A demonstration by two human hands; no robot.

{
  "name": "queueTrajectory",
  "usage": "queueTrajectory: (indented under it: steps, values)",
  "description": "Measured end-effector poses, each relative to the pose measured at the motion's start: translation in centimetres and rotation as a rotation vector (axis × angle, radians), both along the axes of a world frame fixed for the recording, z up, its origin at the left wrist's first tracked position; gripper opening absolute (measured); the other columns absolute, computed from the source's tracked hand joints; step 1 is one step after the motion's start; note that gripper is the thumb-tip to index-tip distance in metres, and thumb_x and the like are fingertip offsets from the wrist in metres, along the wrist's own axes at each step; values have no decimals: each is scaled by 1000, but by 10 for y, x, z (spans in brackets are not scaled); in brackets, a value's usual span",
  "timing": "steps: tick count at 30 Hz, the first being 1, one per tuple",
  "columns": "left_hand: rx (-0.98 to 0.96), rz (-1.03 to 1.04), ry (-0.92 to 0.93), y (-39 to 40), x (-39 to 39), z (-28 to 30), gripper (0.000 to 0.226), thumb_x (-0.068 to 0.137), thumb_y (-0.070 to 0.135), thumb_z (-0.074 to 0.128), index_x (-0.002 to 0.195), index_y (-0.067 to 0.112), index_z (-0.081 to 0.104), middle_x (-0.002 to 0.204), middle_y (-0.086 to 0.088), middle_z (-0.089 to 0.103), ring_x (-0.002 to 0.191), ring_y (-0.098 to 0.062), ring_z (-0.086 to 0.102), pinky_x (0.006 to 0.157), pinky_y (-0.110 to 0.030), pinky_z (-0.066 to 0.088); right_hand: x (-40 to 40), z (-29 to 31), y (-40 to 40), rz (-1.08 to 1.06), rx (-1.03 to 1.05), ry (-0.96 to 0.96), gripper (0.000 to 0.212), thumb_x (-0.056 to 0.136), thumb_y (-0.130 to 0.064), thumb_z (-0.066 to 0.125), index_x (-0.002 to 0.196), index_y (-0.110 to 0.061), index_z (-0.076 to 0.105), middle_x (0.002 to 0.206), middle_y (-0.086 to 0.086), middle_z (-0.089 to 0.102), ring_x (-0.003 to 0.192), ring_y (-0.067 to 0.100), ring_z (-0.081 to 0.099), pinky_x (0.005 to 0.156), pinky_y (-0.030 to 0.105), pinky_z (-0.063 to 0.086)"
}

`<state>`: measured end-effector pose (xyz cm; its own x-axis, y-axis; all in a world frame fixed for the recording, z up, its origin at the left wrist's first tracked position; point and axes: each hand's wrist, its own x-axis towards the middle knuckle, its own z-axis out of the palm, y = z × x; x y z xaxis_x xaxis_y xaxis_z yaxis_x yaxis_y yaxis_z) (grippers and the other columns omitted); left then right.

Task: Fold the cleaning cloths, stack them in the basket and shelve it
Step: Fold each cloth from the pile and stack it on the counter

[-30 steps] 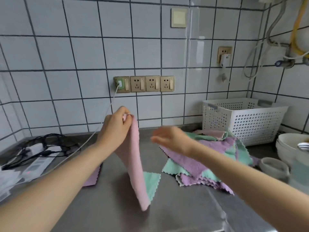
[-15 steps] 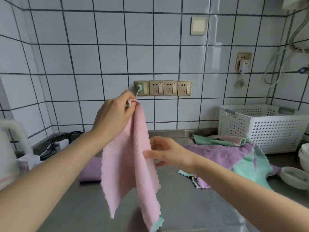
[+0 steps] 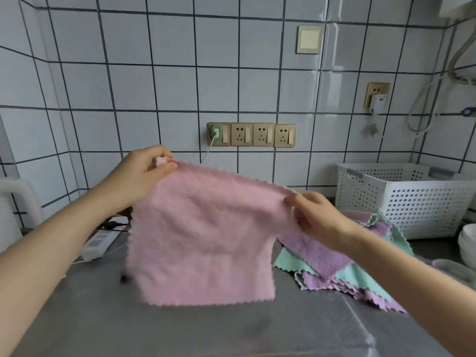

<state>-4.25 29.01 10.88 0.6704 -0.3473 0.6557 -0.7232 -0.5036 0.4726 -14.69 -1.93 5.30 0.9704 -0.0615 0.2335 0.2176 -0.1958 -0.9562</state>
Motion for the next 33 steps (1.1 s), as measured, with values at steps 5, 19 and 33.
queueTrajectory:
  steps: [5, 19, 33]
  values:
    - [-247, -362, 515, 18, -8, -10, 66, 34, 67, 83, 78, 19, 73, 74, 3, 69, 64, -9, 64, 56, -15, 50, -12, 18, -22, 257, 155, 96, 22, 82, -18, 65, 91, 2, 64, 70, 9, 66, 56, 17, 63, 54, 22, 54]
    - [129, 77, 609, -5, 82, -142, 13, 82, 20, 70, 74, 10, 73, 55, 6, 58, 55, -9, 49, 58, -25, 36, 72, -76, -51, -283, -558, 257, 27, 88, -25, 66, 71, -4, 65, 55, 3, 55, 43, 11, 49, 39, 19, 37]
    - [8, 296, 489, -66, 137, -211, 53, 83, 3, 62, 134, 11, 50, 121, -18, 62, 107, -30, 61, 93, -41, 49, 148, -140, -44, -489, -213, 270, 35, 88, -2, 51, 121, -7, 60, 119, 11, 64, 87, 29, 69, 84, 40, 55]
